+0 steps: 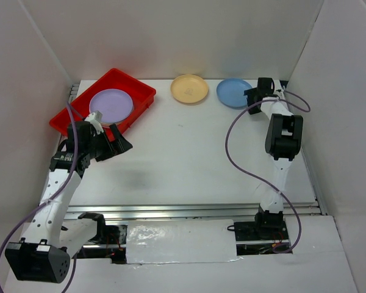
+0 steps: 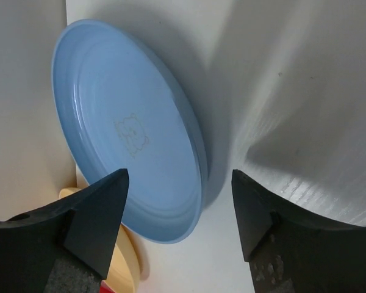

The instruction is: Place the plates into the plastic bin on the countertop

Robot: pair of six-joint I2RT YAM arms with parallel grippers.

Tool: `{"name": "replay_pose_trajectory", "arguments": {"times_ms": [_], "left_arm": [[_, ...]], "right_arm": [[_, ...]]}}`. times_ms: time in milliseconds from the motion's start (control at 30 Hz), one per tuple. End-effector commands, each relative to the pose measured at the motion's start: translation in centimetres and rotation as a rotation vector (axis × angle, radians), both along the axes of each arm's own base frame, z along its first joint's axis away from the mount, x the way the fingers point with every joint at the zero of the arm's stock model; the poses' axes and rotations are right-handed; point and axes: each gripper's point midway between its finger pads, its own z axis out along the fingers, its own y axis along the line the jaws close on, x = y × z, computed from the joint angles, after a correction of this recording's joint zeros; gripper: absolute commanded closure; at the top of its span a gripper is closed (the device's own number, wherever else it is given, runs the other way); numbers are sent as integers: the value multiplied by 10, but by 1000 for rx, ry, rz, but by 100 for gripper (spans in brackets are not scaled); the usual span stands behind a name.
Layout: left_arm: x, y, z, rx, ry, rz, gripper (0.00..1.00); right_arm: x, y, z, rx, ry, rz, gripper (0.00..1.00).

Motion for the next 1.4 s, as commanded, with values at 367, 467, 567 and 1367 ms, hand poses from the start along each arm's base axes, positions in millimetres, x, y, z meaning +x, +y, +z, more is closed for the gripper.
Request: {"name": "replay_pose_trajectory", "arguments": {"times_ms": [367, 467, 567, 1367], "left_arm": [[2, 6, 2, 15, -17, -13, 1], [2, 6, 2, 13, -16, -11, 1], [2, 6, 1, 10, -13, -13, 1], [73, -57, 78, 214, -41, -93, 1]], "right_arm": [[4, -2, -19, -13, 87, -20, 51], [5, -1, -24, -6, 96, -15, 56], [4, 0, -31, 1, 110, -12, 84], [-237, 245, 153, -356, -246, 882, 100]]}}
